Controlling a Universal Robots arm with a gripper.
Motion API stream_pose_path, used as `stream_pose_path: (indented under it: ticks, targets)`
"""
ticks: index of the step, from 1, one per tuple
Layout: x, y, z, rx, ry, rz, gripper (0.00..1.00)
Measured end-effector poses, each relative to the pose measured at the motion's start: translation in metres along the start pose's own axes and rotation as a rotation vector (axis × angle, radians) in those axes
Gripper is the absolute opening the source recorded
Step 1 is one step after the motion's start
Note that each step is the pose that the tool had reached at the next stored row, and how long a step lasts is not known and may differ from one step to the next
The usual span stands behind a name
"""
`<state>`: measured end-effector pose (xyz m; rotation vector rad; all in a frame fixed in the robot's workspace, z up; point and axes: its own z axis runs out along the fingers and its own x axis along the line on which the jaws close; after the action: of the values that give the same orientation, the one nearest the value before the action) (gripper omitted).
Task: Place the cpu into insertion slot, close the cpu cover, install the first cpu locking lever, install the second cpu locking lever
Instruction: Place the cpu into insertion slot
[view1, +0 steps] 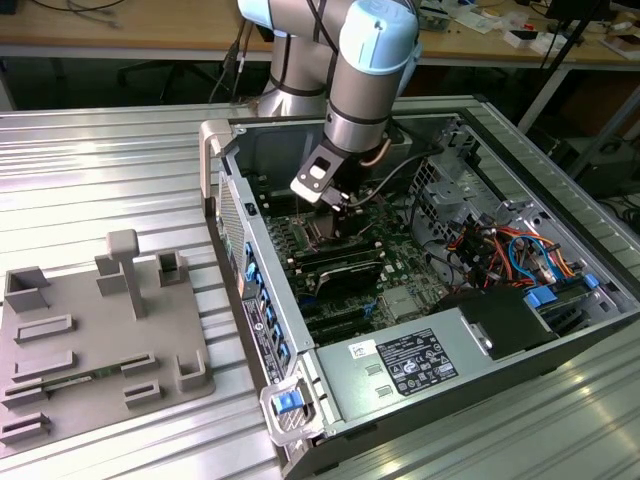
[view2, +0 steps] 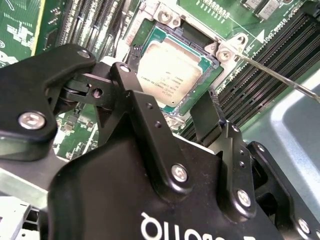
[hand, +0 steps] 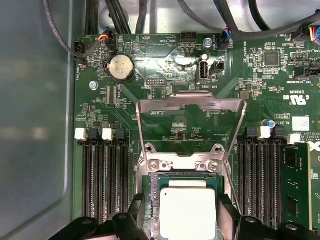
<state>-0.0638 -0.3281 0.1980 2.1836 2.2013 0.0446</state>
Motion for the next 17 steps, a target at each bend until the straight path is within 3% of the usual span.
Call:
stream_pose_path:
  ticks: [17]
  targets:
    - [0.0007,0.0001,-0.0028,0.0,0.0018,0.001,0.68]
